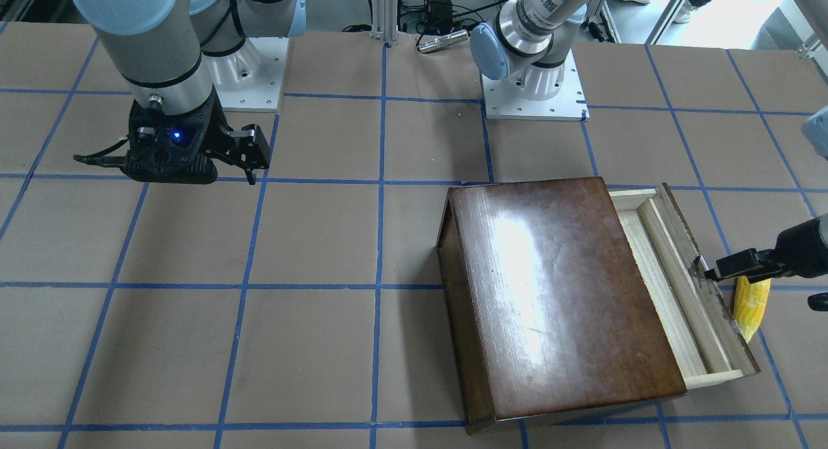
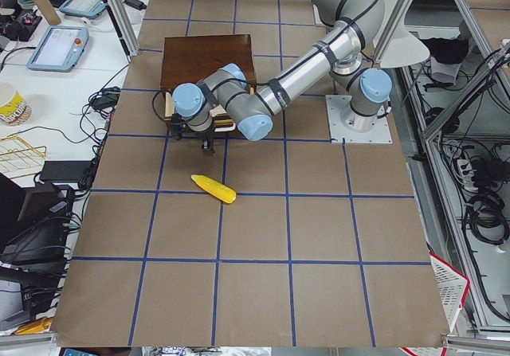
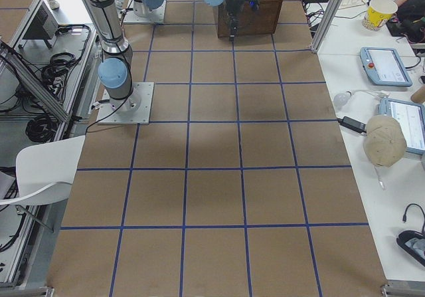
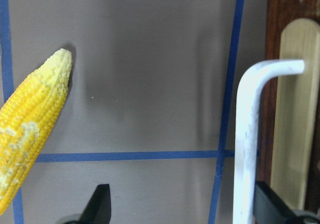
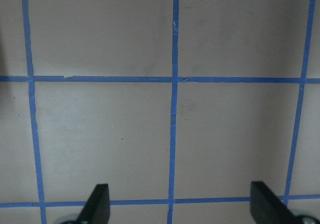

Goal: Open drawer and put corn inside
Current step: 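Release the handle and lower the left gripper onto the yellow corn cob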

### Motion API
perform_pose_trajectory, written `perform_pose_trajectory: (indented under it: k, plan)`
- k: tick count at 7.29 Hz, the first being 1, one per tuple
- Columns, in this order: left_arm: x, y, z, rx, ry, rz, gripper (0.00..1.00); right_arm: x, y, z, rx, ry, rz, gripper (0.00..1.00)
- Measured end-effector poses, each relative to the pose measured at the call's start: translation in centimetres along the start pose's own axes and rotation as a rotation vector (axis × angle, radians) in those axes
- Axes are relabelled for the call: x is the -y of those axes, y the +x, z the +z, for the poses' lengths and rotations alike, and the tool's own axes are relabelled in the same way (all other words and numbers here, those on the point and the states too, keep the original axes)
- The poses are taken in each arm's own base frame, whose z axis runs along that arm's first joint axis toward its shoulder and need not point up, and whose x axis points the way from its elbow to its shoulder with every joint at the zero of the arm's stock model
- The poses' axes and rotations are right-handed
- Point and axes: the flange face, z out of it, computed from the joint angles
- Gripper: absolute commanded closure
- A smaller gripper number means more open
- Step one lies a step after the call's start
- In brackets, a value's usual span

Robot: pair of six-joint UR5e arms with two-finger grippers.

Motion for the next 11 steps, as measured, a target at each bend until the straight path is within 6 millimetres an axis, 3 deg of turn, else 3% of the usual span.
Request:
perform_pose_trajectory:
  k: [2,4,8,11]
  plan:
    - [-0.1,-0.4,-2.3,0.062,-0.010,0.035,0.00,0.0,0.0,0.0,0.001,0.001,0.000,0.00]
    - [-0.2,-3.0,-3.1,0.137,-0.034,0.145,0.00,0.0,0.0,0.0,0.001,0.000,0.000,0.00]
    - [-0.2,-8.7,0.5,0.182,-0.088,0.362,0.00,0.0,0.0,-0.1,0.001,0.001,0.000,0.00]
    - [-0.8,-12.0,5.3,0.210,-0.062,0.394,0.00,0.0,0.0,-0.1,0.001,0.001,0.000,0.00]
